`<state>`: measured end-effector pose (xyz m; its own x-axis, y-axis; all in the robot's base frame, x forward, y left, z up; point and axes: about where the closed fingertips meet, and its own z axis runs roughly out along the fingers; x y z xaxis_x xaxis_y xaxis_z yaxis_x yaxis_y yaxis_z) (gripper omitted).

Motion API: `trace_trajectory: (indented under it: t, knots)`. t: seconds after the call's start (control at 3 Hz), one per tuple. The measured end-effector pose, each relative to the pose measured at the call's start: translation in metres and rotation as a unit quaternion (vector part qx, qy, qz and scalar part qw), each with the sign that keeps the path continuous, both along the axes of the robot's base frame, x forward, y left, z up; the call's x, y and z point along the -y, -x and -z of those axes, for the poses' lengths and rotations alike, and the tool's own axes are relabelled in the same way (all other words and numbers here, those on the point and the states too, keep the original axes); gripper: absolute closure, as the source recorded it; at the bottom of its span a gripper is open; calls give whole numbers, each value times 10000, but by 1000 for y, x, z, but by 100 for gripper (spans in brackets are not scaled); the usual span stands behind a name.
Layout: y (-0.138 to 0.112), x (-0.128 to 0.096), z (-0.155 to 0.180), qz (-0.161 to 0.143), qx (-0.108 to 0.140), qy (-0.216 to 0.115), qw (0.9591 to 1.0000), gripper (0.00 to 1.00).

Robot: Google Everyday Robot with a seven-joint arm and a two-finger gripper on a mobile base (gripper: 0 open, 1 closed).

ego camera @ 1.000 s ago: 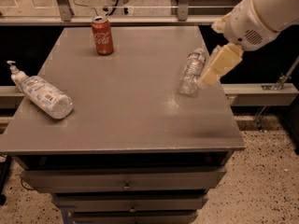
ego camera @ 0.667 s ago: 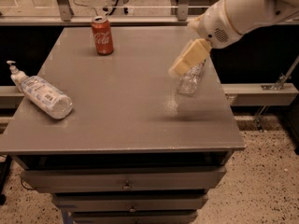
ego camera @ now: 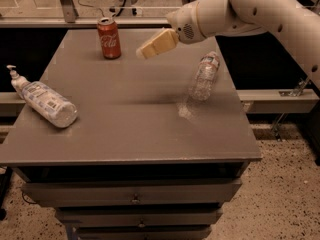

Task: Move coke can near water bottle

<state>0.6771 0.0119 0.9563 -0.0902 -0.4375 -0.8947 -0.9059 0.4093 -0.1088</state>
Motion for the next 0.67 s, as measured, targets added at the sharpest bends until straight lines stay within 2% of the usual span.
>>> trace_trajectory:
  t: [0.33, 0.67]
  knots:
    - [-1, -3, -1, -59, 15, -26, 10000, 0]
    - [-19, -13, 5, 31, 153, -300, 9994, 0]
